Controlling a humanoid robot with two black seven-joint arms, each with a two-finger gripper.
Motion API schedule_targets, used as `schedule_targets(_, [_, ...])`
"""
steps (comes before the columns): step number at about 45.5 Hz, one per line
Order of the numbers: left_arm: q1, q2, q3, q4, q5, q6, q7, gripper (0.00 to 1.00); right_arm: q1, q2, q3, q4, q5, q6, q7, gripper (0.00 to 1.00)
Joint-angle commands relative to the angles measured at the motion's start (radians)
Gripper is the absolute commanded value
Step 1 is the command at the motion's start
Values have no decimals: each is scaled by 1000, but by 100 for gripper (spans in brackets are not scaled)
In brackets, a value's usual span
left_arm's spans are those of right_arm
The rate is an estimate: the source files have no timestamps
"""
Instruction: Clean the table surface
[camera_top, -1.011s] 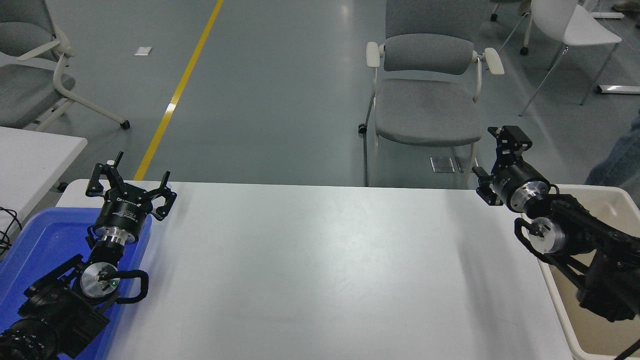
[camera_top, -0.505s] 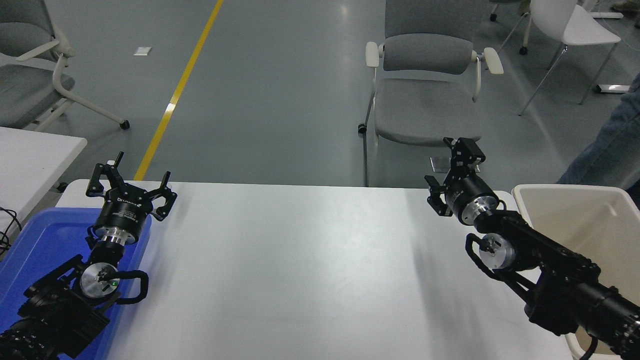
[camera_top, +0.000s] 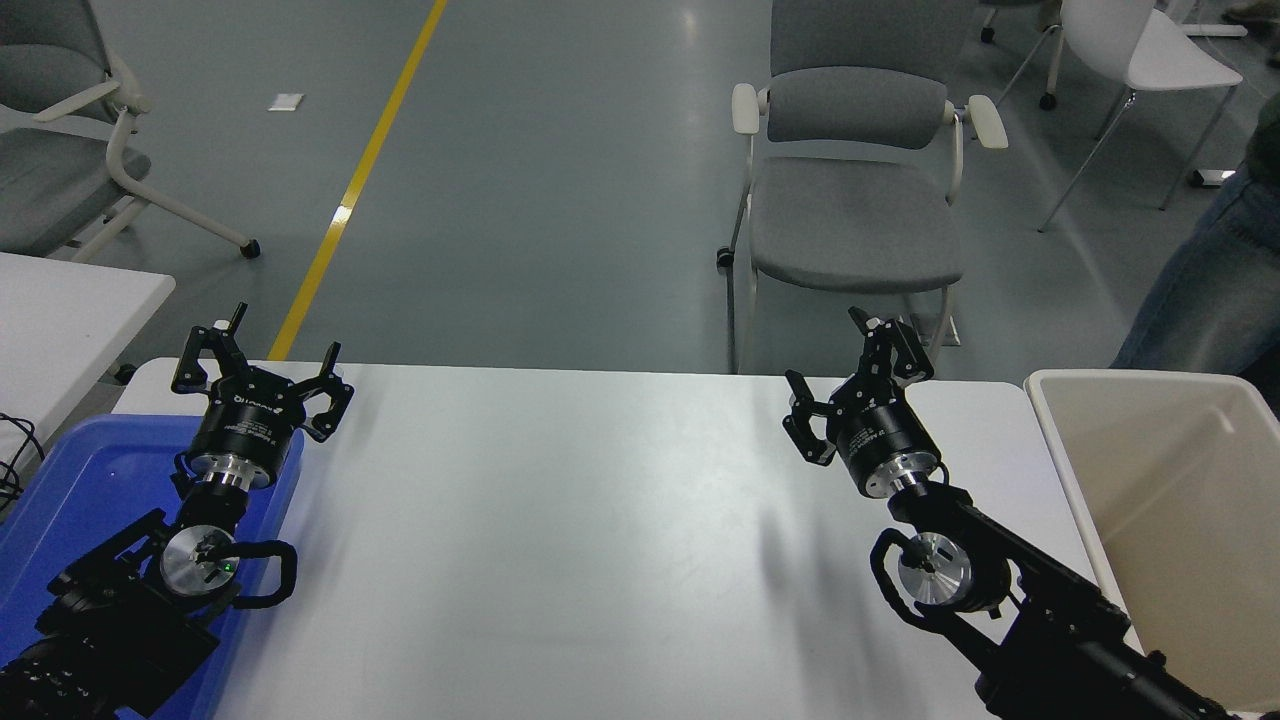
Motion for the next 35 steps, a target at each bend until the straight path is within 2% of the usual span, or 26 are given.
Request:
schedule_targets(1, [0, 0, 0, 0, 0, 0, 0, 100, -2, 34, 38, -11, 12, 17, 8, 100])
schedule_targets(35, [0, 0, 0, 0, 0, 0, 0, 100, 24, 68, 36, -100, 9, 8, 10, 100])
